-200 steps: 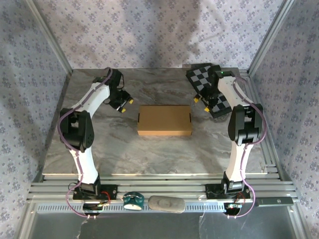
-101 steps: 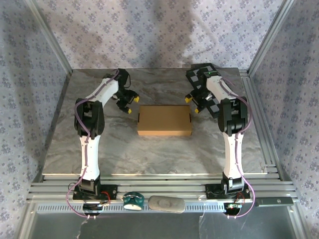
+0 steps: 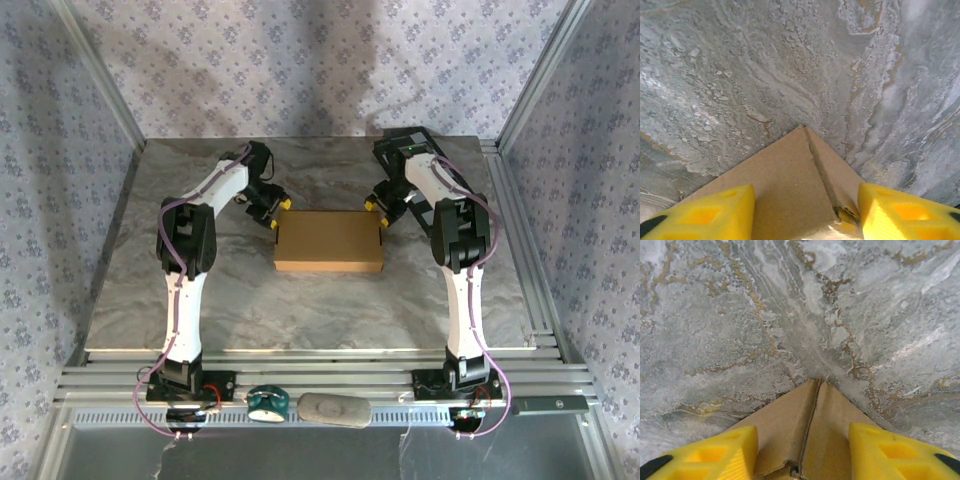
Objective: Fold the paper box
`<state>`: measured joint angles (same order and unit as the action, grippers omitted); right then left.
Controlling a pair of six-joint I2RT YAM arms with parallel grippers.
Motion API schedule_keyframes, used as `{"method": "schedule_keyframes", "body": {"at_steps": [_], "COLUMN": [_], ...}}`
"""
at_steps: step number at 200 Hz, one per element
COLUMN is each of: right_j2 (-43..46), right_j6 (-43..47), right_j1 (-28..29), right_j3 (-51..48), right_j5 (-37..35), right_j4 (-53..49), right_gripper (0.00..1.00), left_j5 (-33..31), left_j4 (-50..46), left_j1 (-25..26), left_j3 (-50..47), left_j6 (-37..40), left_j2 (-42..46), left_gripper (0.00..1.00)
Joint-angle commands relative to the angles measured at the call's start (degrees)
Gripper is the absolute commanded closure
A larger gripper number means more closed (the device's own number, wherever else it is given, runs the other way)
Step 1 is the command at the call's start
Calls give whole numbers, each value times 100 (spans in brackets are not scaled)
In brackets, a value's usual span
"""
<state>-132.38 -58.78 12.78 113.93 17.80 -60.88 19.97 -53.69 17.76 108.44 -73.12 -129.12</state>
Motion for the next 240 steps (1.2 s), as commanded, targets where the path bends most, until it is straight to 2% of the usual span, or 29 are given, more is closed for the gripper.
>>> {"method": "schedule_keyframes", "body": {"at_steps": [1,43,89,116,150,158,173,183,196,216,228,240], "right_j2": [-44,130,87,174,771,836,1071,1494,2279,3224,3732,4135], "right_j6": [46,289,684,1368,2229,2457,2678,2836,2956,2847,2758,2717], "right_j1": [102,111,92,93,212,240,280,351,489,583,626,673], "right_j3": [52,518,1798,2603,2318,2168,1478,472,-1216,-2833,-3465,-3890], "right_j5": [206,148,401,444,408,352,340,315,379,305,232,179], "right_j4": [-160,-64,523,834,1610,1486,1323,1673,2775,3415,3604,3662], "right_gripper": [57,66,71,72,72,72,72,72,70,70,69,68], "left_j5": [293,164,-212,-628,-874,-854,-864,-1062,-1303,-1413,-1582,-1705], "left_j4": [104,302,829,1672,2707,2788,3147,3670,4432,5514,5748,5520], "left_j1": [105,5,-179,-220,-114,-76,88,272,514,614,661,719], "left_j3": [-95,-36,873,1102,568,366,-706,-1730,-3063,-4781,-5366,-5589], "left_j6": [-49,-19,453,1017,2008,2101,2283,2502,2592,2199,2036,2037], "left_j2": [-2,297,547,952,1630,1784,2264,2805,3448,4294,4757,5080], "left_gripper": [51,55,58,58,59,60,60,60,60,63,64,64]}}
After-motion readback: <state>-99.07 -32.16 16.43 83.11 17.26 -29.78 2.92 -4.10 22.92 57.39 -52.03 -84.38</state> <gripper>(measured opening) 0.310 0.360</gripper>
